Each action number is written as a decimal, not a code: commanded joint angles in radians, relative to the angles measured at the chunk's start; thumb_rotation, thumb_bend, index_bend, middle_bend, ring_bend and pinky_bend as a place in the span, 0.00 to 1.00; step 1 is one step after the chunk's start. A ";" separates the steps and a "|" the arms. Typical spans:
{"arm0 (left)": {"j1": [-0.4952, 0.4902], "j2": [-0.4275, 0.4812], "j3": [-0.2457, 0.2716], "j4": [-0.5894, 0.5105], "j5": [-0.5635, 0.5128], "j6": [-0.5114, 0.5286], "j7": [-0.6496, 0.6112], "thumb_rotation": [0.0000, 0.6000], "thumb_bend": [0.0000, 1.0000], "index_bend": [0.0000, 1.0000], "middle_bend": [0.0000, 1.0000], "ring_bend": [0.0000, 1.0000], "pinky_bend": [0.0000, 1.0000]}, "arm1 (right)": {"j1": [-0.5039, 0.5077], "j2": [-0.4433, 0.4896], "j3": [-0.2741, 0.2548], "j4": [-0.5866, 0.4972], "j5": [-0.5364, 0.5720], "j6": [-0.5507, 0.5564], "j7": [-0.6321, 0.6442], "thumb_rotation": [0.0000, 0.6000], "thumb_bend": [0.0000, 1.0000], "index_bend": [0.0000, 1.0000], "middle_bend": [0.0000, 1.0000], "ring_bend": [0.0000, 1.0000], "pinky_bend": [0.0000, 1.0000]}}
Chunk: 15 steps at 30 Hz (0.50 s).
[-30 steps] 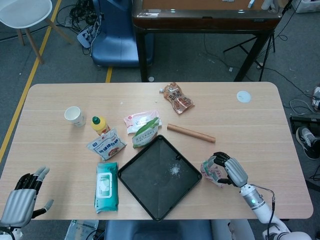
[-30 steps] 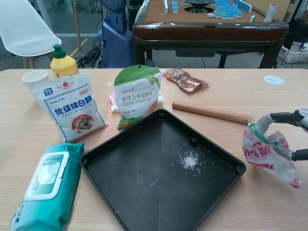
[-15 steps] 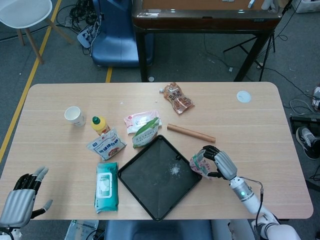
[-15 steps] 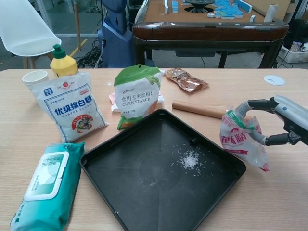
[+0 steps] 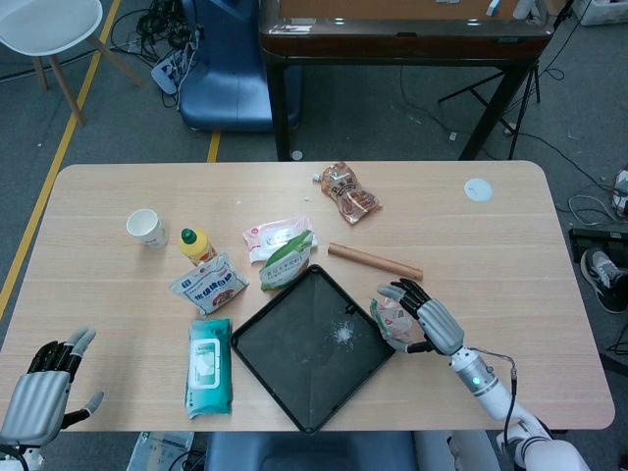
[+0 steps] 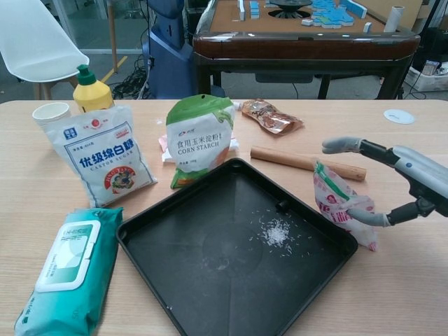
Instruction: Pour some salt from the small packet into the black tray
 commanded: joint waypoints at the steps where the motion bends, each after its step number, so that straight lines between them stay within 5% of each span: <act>1: 0.001 0.002 0.000 -0.001 0.000 0.002 0.001 1.00 0.20 0.10 0.11 0.15 0.09 | -0.004 0.004 0.001 -0.006 0.001 0.016 -0.001 1.00 0.24 0.12 0.15 0.10 0.02; 11: -0.001 0.011 -0.009 -0.002 -0.005 0.008 -0.005 1.00 0.20 0.10 0.11 0.15 0.09 | -0.054 0.113 0.010 -0.108 0.013 0.110 -0.084 1.00 0.24 0.11 0.16 0.10 0.02; 15: -0.006 0.016 -0.018 0.008 -0.013 0.006 -0.021 1.00 0.20 0.10 0.11 0.15 0.09 | -0.084 0.219 0.023 -0.242 0.028 0.135 -0.250 1.00 0.24 0.11 0.20 0.10 0.03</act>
